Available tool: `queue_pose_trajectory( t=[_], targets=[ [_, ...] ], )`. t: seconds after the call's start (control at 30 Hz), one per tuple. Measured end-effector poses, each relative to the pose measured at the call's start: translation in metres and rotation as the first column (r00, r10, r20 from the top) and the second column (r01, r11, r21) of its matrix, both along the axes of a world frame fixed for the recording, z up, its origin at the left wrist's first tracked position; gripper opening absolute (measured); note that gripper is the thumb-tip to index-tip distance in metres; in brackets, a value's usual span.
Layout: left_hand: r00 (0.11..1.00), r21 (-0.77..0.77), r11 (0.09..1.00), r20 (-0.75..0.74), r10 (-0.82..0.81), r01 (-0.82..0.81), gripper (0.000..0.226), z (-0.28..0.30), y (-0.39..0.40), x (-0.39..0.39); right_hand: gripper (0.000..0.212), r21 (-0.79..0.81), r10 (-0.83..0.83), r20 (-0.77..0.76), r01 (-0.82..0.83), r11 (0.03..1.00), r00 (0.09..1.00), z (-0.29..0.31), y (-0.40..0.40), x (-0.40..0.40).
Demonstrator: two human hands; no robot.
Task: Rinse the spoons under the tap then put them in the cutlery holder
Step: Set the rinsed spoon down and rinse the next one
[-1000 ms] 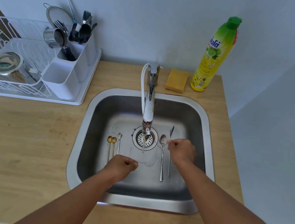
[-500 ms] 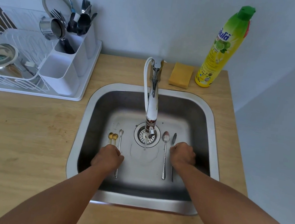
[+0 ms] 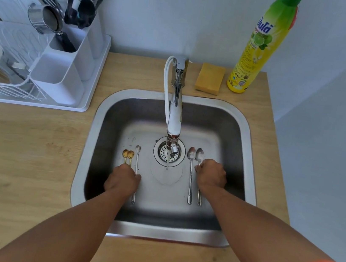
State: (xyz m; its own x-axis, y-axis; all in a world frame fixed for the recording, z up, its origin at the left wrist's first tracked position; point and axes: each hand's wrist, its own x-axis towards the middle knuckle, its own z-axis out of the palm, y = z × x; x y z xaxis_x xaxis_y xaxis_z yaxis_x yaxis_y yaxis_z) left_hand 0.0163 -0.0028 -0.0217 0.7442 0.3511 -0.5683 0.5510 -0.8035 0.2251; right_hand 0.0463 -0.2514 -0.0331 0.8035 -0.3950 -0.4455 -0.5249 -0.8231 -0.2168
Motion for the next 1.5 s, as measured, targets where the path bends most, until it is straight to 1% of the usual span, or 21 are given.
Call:
queue_pose_trajectory(
  t=[0.2,0.37,0.43,0.5,0.57,0.67,0.77,0.83,0.9,0.97,1.03,1.1,1.17,1.23,1.33,1.43,1.5],
  targets=[
    [0.999,0.015,0.999,0.010,0.046,-0.046,0.032,-0.009,0.000,0.003,0.024,-0.006,-0.001,0.003,0.001,1.000,1.000,-0.001,0.000,0.000],
    [0.998,0.018,0.999,-0.028,0.048,-0.047,0.029,-0.006,-0.005,0.007,0.025,0.003,-0.021,0.019,0.021,1.000,1.000,-0.001,-0.001,-0.002],
    [0.999,0.031,0.999,-0.042,0.025,-0.024,0.027,-0.005,-0.005,0.009,0.028,-0.021,0.007,0.085,-0.005,1.000,0.996,0.001,-0.001,-0.006],
    [0.999,0.064,0.998,-0.048,-0.011,0.014,0.028,-0.005,-0.008,0.010,0.031,-0.024,0.041,0.183,-0.037,0.999,0.982,0.004,0.001,-0.012],
    [0.997,0.100,0.994,-0.061,-0.045,0.051,0.027,-0.004,-0.012,0.010,0.030,-0.004,0.062,0.261,-0.063,0.998,0.963,0.007,0.008,-0.017],
    [0.991,0.125,0.985,-0.081,-0.109,0.118,0.028,-0.002,-0.018,0.009,0.027,0.070,0.047,0.303,-0.072,0.995,0.952,0.013,0.024,-0.021],
    [0.981,0.155,0.971,-0.084,-0.173,0.184,0.026,-0.001,-0.019,0.010,0.024,0.154,0.010,0.272,-0.054,0.987,0.962,0.016,0.042,-0.025],
    [0.978,0.185,0.961,-0.069,-0.198,0.207,0.022,0.001,-0.019,0.009,0.022,0.222,-0.023,0.217,-0.027,0.975,0.976,0.016,0.052,-0.027],
    [0.972,0.203,0.950,-0.043,-0.232,0.236,0.019,0.004,-0.020,0.008,0.021,0.333,-0.049,0.139,0.000,0.943,0.989,0.016,0.061,-0.029],
    [0.953,0.211,0.930,-0.030,-0.301,0.300,0.020,0.009,-0.023,0.007,0.020,0.519,-0.074,0.063,0.031,0.854,0.995,0.014,0.070,-0.027],
    [0.925,0.225,0.900,-0.022,-0.379,0.374,0.020,0.014,-0.030,0.005,0.019,0.678,-0.108,-0.016,0.090,0.729,0.994,0.016,0.077,-0.024],
    [0.893,0.254,0.863,-0.014,-0.449,0.438,0.021,0.018,-0.041,0.003,0.015,0.753,-0.133,-0.090,0.155,0.640,0.987,0.018,0.082,-0.020],
    [0.860,0.277,0.826,0.001,-0.511,0.490,0.023,0.022,-0.052,-0.001,0.009,0.775,-0.167,-0.108,0.189,0.604,0.980,0.019,0.081,-0.016],
    [0.844,0.275,0.815,0.022,-0.535,0.510,0.025,0.024,-0.059,-0.004,0.005,0.781,-0.189,-0.097,0.192,0.595,0.977,0.020,0.075,-0.014],
    [0.824,0.261,0.804,0.049,-0.564,0.535,0.026,0.026,-0.063,-0.009,0.004,0.755,-0.162,-0.082,0.167,0.634,0.983,0.022,0.063,-0.014],
    [0.797,0.212,0.796,0.102,-0.595,0.567,0.026,0.026,-0.066,-0.013,0.012,0.719,-0.107,-0.035,0.099,0.688,0.994,0.022,0.052,-0.015],
    [0.812,0.153,0.826,0.155,-0.563,0.543,0.030,0.027,-0.063,-0.011,0.018,0.687,-0.031,0.003,0.020,0.726,1.000,0.024,0.045,-0.013]
  ],
)
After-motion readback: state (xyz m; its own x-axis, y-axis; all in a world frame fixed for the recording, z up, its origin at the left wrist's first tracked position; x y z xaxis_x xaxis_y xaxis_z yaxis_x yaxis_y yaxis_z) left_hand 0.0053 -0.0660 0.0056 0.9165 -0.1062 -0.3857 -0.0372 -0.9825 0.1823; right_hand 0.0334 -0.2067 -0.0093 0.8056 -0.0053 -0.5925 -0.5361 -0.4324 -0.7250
